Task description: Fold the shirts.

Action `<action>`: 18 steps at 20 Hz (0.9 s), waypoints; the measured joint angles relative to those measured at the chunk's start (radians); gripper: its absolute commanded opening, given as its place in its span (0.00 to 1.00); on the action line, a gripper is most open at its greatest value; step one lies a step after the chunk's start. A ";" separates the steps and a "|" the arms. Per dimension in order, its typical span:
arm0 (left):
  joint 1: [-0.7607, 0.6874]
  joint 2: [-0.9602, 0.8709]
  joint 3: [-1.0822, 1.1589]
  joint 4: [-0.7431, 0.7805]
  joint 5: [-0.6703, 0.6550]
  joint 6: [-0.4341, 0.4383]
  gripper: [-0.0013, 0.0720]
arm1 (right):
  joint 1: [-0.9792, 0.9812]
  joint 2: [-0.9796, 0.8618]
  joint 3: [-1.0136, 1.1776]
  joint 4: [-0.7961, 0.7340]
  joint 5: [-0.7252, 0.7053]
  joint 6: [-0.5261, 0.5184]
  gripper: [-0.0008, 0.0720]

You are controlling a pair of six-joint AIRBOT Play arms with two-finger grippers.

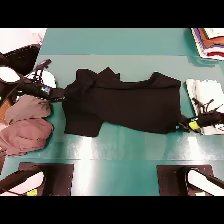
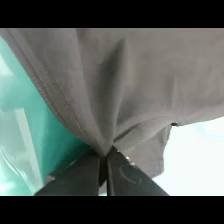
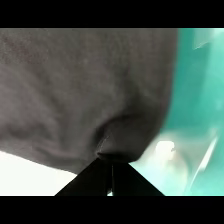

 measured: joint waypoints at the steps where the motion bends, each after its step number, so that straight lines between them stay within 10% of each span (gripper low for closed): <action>1: 0.000 0.033 0.015 0.004 -0.002 -0.006 0.05 | 0.007 0.033 0.030 0.006 0.011 0.000 0.03; 18: 0.000 0.333 1.026 0.013 0.010 -0.201 0.05 | -0.161 0.348 1.279 -0.003 0.233 0.036 0.03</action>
